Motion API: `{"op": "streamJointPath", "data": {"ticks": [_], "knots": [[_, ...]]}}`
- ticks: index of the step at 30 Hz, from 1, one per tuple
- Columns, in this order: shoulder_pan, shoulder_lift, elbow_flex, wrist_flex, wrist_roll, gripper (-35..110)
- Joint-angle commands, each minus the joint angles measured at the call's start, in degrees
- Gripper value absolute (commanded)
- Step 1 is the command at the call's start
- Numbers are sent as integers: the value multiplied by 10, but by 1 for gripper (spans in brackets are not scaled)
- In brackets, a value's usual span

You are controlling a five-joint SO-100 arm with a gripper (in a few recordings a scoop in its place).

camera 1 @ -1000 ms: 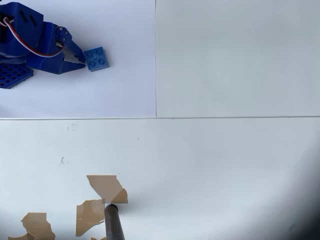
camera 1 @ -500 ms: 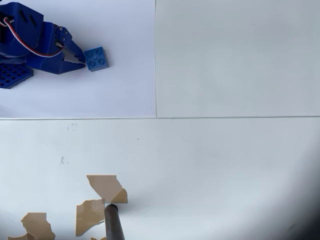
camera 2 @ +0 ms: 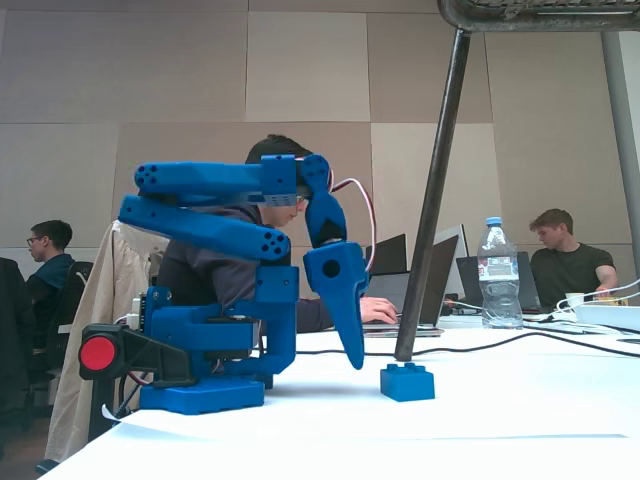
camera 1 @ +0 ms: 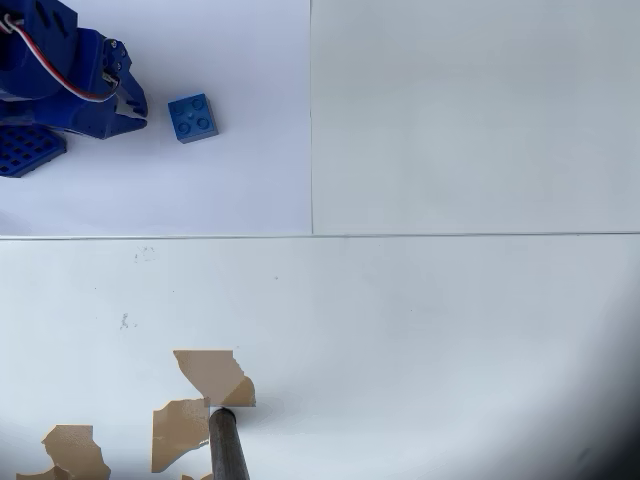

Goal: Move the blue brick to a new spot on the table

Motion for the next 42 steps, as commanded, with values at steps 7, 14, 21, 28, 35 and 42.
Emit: {"op": "streamJointPath", "data": {"ticks": [7, 14, 21, 28, 35, 42], "knots": [[40, -195, -222, -11, -39, 25], [100, -281, -220, -52, -153, 32], [97, -339, -171, -142, -214, 34], [78, -408, -152, -203, -213, 32], [86, -459, -147, -229, -207, 14], [85, -491, -252, -155, -178, 4]]}}
